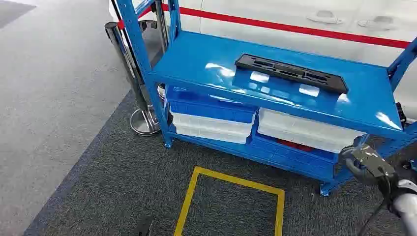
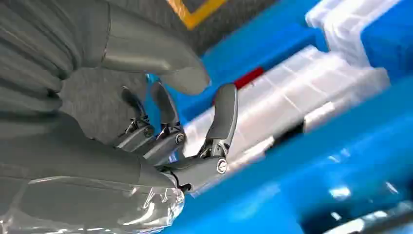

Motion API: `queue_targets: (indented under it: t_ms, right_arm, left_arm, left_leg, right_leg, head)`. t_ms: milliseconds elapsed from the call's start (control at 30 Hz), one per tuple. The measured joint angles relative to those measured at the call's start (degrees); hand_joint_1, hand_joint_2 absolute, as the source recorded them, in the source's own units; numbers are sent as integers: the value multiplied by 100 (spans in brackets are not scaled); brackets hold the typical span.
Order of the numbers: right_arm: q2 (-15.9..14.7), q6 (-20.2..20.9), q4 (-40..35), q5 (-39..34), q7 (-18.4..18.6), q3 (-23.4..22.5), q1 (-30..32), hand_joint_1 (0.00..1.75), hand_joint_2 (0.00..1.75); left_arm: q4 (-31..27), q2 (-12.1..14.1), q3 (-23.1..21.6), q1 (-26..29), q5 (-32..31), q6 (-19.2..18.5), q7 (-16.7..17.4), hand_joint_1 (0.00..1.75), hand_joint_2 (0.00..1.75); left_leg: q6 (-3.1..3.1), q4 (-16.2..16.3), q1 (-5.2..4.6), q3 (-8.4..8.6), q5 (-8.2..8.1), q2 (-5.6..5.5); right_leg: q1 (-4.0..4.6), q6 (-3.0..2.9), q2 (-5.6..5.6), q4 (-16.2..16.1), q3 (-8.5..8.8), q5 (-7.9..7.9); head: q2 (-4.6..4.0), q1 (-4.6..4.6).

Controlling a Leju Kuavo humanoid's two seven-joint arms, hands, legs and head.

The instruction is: Take the parts from the cabinet and place them on the table.

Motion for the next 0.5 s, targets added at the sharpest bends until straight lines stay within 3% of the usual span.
queue_targets:
  t_ms: [100, 200, 500]
  right_arm:
    - [0, 70, 114, 24, 26, 122, -257, 175, 175]
    - [28, 205, 620, 92, 37, 670, -1210, 175, 175]
    - [243, 52, 977, 173, 24, 1110, -1654, 175, 175]
  left_arm:
    - [0, 0, 24, 2, 0, 4, -13, 0, 0]
    - [0, -24, 59, 58, 0, 68, -33, 0, 0]
    - [0, -42, 61, 55, 11, 127, 18, 0, 0]
  left_leg:
    - [5, 0, -1, -1, 4, 0]
    - [10, 0, -3, -11, 7, -6]
    - [14, 1, -7, -22, 10, -10]
  right_leg:
    - [0, 1, -1, 0, -1, 0]
    - [-2, 2, -9, 0, -4, 1]
    - [-5, 8, -11, 0, -15, 5]
  head:
    - [0, 0]
    - [0, 0]
    - [0, 0]
